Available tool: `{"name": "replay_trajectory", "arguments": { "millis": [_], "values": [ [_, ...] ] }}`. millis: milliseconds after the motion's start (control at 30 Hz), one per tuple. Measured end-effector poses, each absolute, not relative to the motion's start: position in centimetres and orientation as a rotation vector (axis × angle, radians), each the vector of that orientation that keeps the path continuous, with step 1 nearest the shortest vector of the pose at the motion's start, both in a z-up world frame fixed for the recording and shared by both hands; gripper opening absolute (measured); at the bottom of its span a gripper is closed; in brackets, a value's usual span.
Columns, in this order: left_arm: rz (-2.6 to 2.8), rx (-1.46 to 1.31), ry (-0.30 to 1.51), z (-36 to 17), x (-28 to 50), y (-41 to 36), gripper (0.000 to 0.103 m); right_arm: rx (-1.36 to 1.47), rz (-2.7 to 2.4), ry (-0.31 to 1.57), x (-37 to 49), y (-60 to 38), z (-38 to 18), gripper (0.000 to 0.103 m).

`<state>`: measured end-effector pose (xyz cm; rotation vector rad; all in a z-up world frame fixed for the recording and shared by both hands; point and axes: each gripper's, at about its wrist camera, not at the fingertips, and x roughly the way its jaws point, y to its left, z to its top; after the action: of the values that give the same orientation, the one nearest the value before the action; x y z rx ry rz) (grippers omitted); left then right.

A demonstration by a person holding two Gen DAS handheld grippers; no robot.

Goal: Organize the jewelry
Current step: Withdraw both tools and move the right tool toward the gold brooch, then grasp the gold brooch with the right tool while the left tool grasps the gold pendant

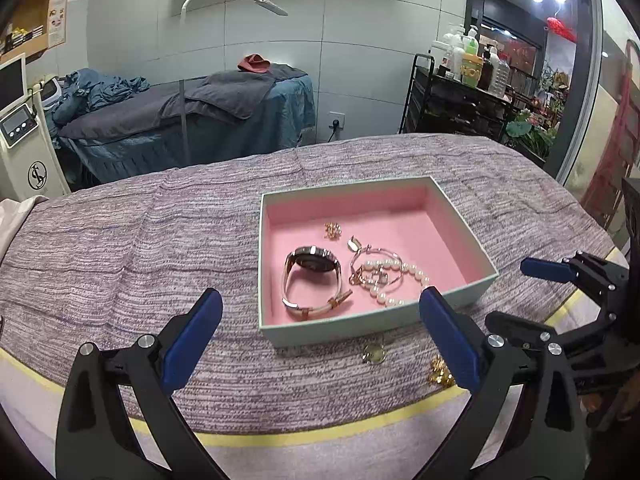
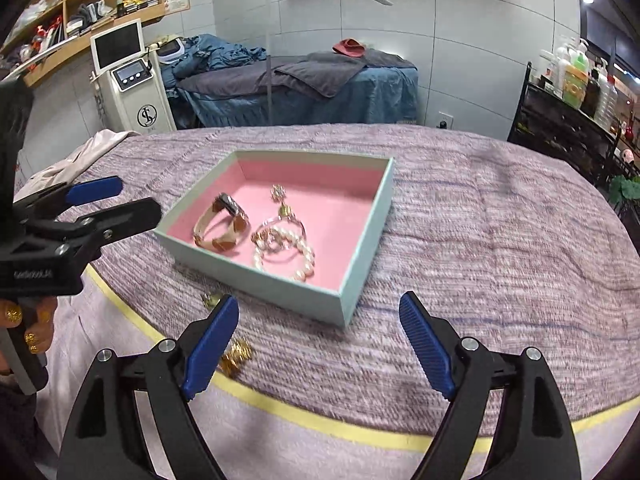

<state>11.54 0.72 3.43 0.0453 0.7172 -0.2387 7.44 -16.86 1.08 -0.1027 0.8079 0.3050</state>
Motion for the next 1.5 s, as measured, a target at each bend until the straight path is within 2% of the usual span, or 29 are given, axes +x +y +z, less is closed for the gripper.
{"name": "replay_trajectory", "arguments": {
  "millis": [400, 500, 567, 800, 867, 1133, 1233, 1333, 1500],
  "values": [
    [-0.192, 0.101, 0.778, -1.1, 6.7, 1.5, 0.097, -0.195, 0.372, 0.851, 4.4, -14.3, -1.1, 0.079],
    [-0.197, 0.084, 0.800, -2.0, 6.2, 1.8, 0.097, -0.205, 0.411, 0.886, 4.0, -13.5, -1.9, 0.065],
    [-0.196, 0.068, 0.815, -2.4, 6.0, 2.0, 0.097, -0.195, 0.445, 0.911, 3.9, -13.1, -2.4, 0.050],
    [-0.197, 0.054, 0.822, -2.4, 5.8, 2.0, 0.096, -0.160, 0.477, 0.960, 4.9, -12.7, -3.2, 0.033],
    [-0.205, 0.053, 0.827, -2.5, 5.9, 1.9, 0.093, -0.148, 0.485, 0.967, 5.2, -12.7, -3.1, 0.026],
    [-0.232, 0.052, 0.857, -3.1, 6.4, 1.5, 0.077, -0.157, 0.491, 0.972, 6.4, -11.8, -3.2, 0.022],
    [-0.243, 0.048, 0.872, -3.2, 6.7, 1.4, 0.066, -0.174, 0.492, 0.965, 6.4, -11.6, -3.2, 0.011],
    [-0.260, 0.048, 0.885, -3.4, 7.2, 1.1, 0.056, -0.169, 0.490, 0.961, 6.2, -11.7, -3.1, 0.011],
    [-0.296, 0.051, 0.905, -3.6, 8.5, 0.0, 0.045, -0.138, 0.464, 0.953, 6.0, -12.8, -2.7, 0.011]
  ]
}}
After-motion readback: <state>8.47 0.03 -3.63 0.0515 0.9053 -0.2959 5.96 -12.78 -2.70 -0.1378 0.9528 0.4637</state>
